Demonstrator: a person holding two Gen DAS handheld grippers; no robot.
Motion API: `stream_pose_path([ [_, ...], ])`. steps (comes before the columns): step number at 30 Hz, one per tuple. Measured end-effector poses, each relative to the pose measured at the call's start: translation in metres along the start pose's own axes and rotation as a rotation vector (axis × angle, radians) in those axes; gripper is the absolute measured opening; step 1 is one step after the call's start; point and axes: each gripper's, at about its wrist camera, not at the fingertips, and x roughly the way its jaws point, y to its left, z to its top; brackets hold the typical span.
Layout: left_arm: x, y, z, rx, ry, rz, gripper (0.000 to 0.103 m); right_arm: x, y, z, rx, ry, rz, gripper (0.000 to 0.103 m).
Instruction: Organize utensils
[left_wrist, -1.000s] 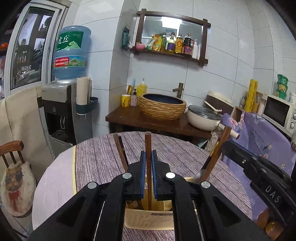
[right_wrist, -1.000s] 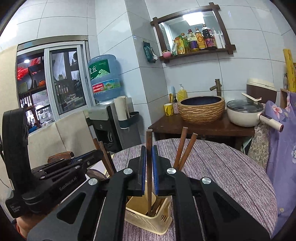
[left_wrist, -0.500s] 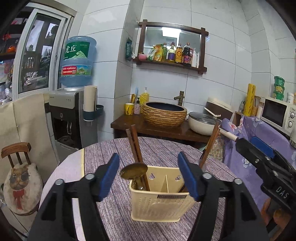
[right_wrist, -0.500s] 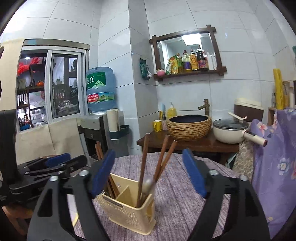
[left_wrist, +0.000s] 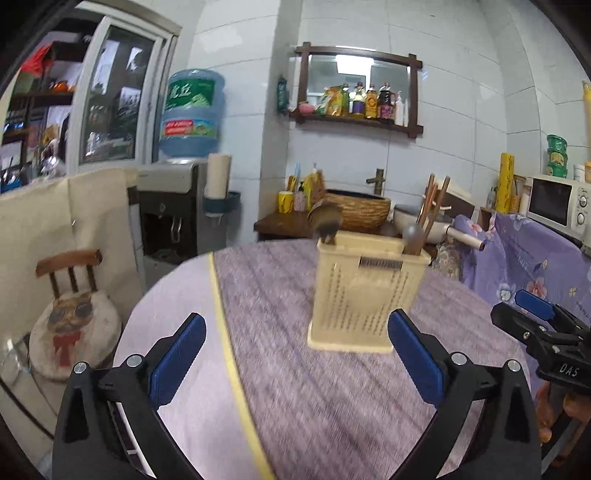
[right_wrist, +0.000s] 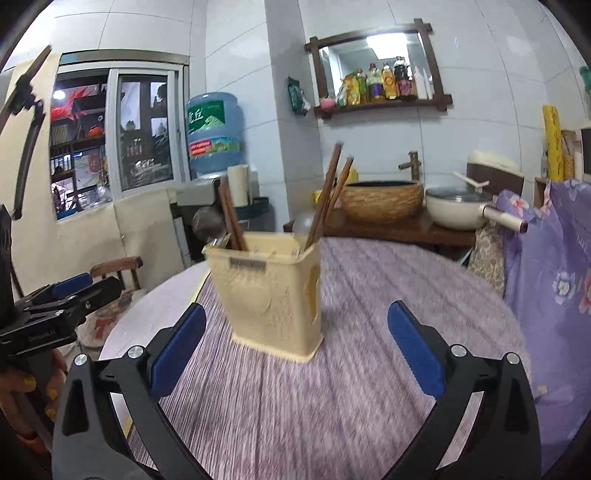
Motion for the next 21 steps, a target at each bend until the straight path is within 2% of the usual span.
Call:
stream_pose_path([
  [4, -0.017, 0.009, -0.031, -0.056, 0.043, -0.011, 0.098, -0.016, 0.011, -0.031, 0.021, 0.035, 0.047, 0.097],
  [7, -0.031, 0.01, -0.044, -0.052, 0.043, -0.008, 0.098, -0.031, 0.022, -0.043, 0.005, 0.027, 0.065, 0.097],
  [12, -0.059, 0.01, -0.048, -0.03, -0.005, 0.002, 0.098, -0.068, 0.034, -0.051, -0.015, -0.047, 0.076, 0.097],
  [21, -0.093, 0.003, -0.047, -0.01, -0.068, -0.03, 0.098, -0.108, 0.047, -0.052, -0.054, -0.108, 0.112, 0.097],
])
